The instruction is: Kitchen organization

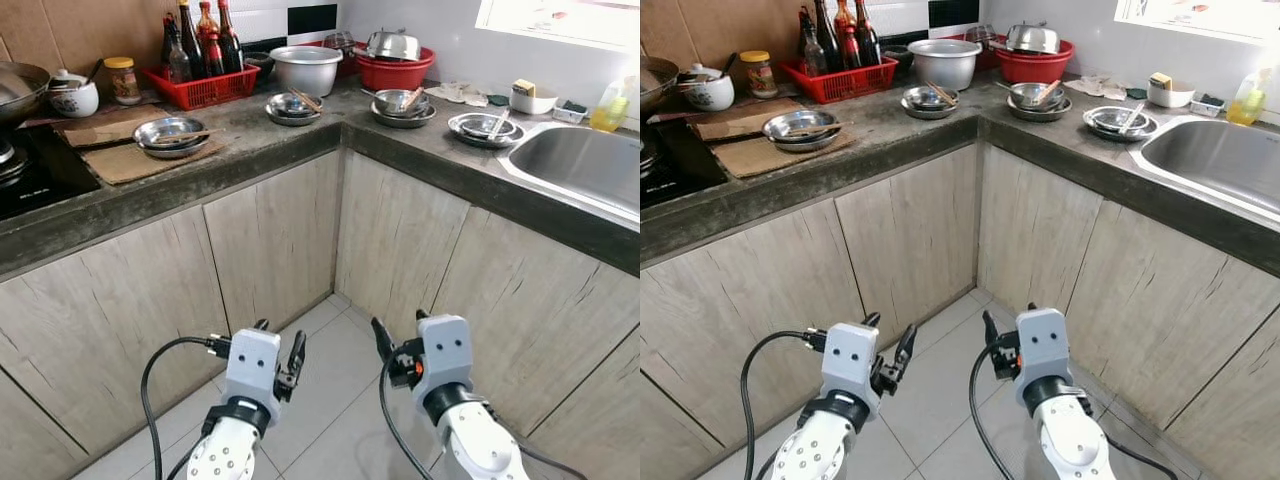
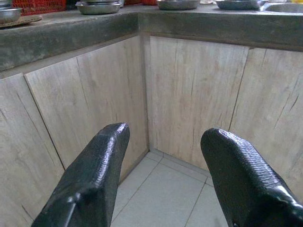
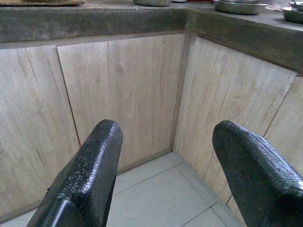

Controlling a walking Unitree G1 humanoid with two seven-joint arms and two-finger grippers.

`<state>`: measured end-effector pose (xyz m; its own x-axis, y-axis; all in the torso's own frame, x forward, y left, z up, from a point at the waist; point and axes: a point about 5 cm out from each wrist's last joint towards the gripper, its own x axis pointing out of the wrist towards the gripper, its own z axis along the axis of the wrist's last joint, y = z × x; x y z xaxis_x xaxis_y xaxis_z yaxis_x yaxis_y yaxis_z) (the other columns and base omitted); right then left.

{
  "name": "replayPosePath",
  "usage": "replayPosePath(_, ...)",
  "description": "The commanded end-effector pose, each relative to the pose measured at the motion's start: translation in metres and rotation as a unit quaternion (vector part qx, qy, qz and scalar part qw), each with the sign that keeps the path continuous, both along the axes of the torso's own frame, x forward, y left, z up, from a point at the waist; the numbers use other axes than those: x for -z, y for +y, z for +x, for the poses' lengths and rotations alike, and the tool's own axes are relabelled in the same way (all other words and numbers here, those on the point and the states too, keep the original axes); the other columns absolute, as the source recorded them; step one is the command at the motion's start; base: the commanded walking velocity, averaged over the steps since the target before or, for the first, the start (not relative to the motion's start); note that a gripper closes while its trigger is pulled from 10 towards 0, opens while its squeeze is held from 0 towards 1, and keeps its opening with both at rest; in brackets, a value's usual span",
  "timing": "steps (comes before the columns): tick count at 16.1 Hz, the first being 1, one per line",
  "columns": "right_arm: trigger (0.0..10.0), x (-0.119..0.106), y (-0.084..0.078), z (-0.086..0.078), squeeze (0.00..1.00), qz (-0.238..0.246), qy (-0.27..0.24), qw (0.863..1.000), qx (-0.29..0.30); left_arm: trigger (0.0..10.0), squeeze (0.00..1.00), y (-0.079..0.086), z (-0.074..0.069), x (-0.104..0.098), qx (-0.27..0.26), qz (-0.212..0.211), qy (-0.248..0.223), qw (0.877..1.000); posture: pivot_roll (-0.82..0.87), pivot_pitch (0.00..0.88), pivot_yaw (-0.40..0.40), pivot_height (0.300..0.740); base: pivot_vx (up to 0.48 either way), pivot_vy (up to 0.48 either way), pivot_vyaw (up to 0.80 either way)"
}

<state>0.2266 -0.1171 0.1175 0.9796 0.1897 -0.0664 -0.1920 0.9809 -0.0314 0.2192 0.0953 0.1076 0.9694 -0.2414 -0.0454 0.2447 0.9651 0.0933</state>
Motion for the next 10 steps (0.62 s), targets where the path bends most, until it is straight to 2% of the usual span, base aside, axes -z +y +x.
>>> replayPosePath(1,10.0,0.0,0.0011,-0.0012,0.0,-0.003,-0.005,1.0,-0.004,10.0,0.0,-0.0003,-0.0005,0.0037,-0.003,-0.002,0.01,1.0,0.07,0.0,-0.057,0.74,0.289,0.0,0.0)
replayPosePath(10,10.0,0.002,0.0043,-0.0024,0.0,-0.003,-0.004,1.0,-0.002,10.0,0.0,-0.0018,-0.0002,0.0044,0.007,-0.001,0.011,1.0,0.07,0.0,-0.052,0.74,0.328,0.0,0.0)
